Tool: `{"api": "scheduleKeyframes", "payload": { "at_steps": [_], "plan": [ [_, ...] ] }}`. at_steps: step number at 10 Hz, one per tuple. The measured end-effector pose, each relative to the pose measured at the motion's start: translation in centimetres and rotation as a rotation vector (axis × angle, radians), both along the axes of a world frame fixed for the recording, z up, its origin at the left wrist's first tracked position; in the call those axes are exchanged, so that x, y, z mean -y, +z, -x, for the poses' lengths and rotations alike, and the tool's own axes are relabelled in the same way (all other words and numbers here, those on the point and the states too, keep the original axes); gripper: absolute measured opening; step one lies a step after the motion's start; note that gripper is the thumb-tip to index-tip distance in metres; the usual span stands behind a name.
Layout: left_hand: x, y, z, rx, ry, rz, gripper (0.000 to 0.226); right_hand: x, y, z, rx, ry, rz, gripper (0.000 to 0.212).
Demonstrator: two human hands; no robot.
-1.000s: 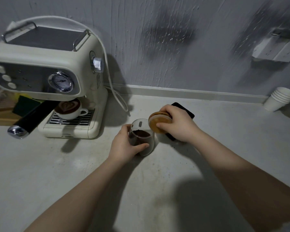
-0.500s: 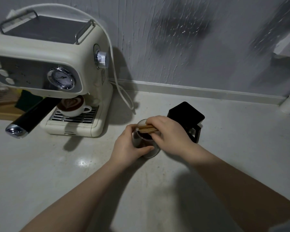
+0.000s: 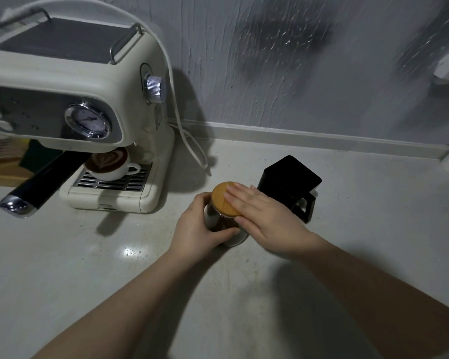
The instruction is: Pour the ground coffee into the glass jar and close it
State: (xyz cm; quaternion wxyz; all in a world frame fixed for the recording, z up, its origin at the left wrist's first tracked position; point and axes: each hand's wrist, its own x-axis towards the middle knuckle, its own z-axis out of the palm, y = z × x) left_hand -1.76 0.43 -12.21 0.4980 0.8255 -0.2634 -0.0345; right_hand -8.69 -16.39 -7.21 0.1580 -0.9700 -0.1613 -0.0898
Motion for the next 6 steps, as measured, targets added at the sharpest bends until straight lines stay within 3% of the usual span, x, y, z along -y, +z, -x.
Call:
{"api": "scheduleKeyframes", "payload": {
  "at_steps": [3,5,6],
  "plan": [
    [0.0,0.1,-0.2,0.012,-0.042,-0.008,0.077,-0.1,-0.3,0.1,-0.030,-0.039,-0.007,0.047],
    [-0.4,2.6,-1.9,0.086,-0.170,-0.289,0.082,-0.5,2.7,-0.3,-0.177,-0.077,-0.046,0.051],
    [-1.1,4.8,-2.9,0.043,-0.236,-0.425,0.095,0.0,5.5,-1.3,-0.285,-0.104,0.083,0.049]
  ]
}}
